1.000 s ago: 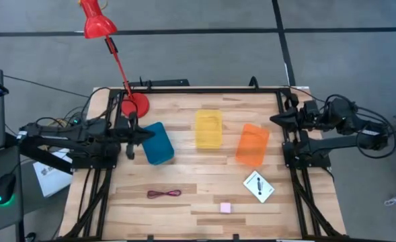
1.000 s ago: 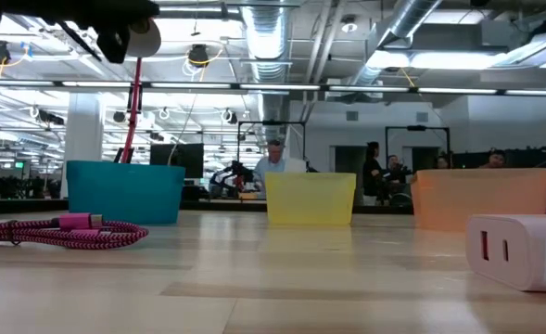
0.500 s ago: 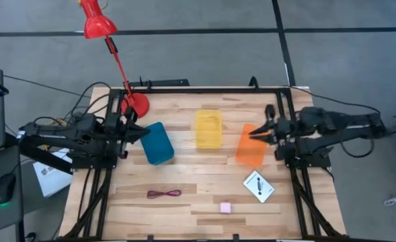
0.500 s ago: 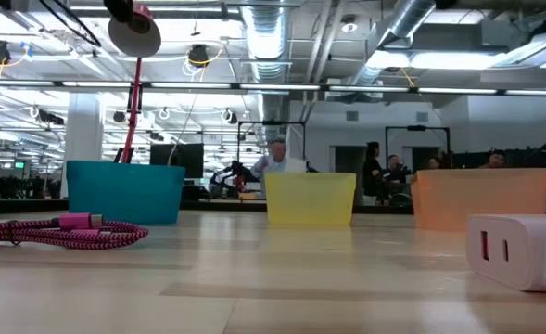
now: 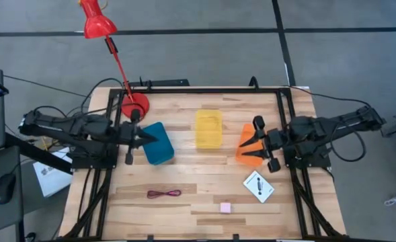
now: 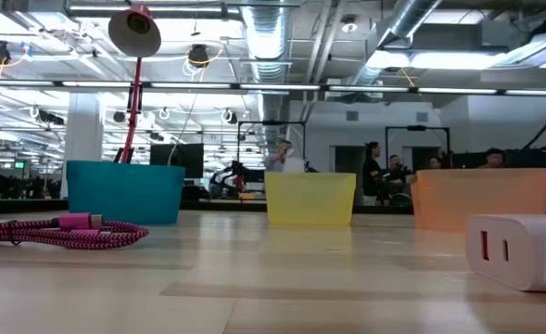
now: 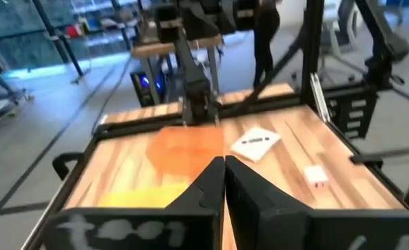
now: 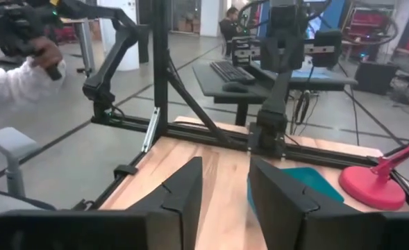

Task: Pick and place items into bin
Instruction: Put the pink charger cable into the blue bin

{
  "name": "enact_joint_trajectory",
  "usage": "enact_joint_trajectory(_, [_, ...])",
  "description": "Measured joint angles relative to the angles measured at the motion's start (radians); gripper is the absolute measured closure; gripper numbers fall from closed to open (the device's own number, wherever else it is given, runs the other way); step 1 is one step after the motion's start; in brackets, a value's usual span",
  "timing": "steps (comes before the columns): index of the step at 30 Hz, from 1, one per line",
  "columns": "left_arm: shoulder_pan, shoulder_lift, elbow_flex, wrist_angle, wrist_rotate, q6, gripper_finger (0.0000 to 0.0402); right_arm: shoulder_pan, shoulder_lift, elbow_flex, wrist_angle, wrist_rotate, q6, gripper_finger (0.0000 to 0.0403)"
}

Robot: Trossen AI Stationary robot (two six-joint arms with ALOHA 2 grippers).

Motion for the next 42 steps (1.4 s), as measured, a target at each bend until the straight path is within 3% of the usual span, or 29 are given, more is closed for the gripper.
enact_joint_trajectory(7, [-0.073, 0.177, 0.056, -0.054, 0.022, -0.071, 0.0319, 0.006, 0.021, 0.0, 0.003, 0.0, 0.0, 0.0284])
enact_joint_trajectory(12, [-0.119, 0.28, 0.057, -0.152, 0.186, -0.218, 0.0283, 0.006, 0.041, 0.001, 0.002, 0.0, 0.001, 0.0284])
enact_joint_trajectory(19, [-0.215, 0.455, 0.057, -0.152, 0.251, -0.327, 0.0289, 0.004, 0.073, 0.001, -0.002, 0.0, 0.001, 0.0284])
enact_joint_trajectory(27, [-0.23, 0.641, 0.057, -0.215, 0.128, -0.45, 0.0291, 0.004, 0.097, 0.002, 0.001, 0.0, 0.001, 0.0284])
enact_joint_trajectory(35, [-0.234, 0.812, 0.056, -0.181, 0.218, -0.494, 0.0291, 0.003, 0.105, 0.0, -0.005, 0.0, 0.001, 0.0284])
enact_joint_trajectory(42, [-0.234, 0.845, 0.056, -0.165, 0.268, -0.55, 0.0291, 0.003, 0.104, 0.001, -0.004, 0.0, 0.001, 0.0284])
